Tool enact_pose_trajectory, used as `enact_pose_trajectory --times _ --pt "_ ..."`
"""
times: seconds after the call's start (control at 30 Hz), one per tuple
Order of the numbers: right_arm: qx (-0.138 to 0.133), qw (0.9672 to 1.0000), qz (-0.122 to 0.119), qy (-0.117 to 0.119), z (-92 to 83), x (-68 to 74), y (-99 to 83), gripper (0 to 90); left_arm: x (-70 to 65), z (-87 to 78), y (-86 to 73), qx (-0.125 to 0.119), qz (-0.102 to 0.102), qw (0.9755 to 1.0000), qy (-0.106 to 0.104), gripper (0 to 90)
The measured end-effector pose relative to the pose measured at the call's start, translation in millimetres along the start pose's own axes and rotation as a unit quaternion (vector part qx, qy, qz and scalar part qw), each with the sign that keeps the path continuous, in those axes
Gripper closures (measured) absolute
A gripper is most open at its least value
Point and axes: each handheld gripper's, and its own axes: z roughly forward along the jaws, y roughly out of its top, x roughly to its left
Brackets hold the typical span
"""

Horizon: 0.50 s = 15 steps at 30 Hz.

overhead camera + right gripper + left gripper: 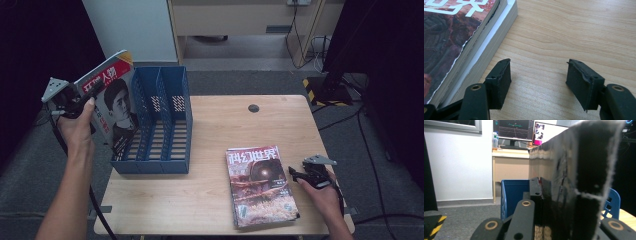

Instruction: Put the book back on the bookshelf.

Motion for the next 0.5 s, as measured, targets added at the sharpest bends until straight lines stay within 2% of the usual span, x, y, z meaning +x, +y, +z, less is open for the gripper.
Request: enact_pose_trajectory --times 0.5 --pt "0.0 1.0 0.0 0.0 0.0 0.0 0.0 36.2 2.1 1.1 -12.4 -0.009 -0.012 0.9998 -0.013 85.7"
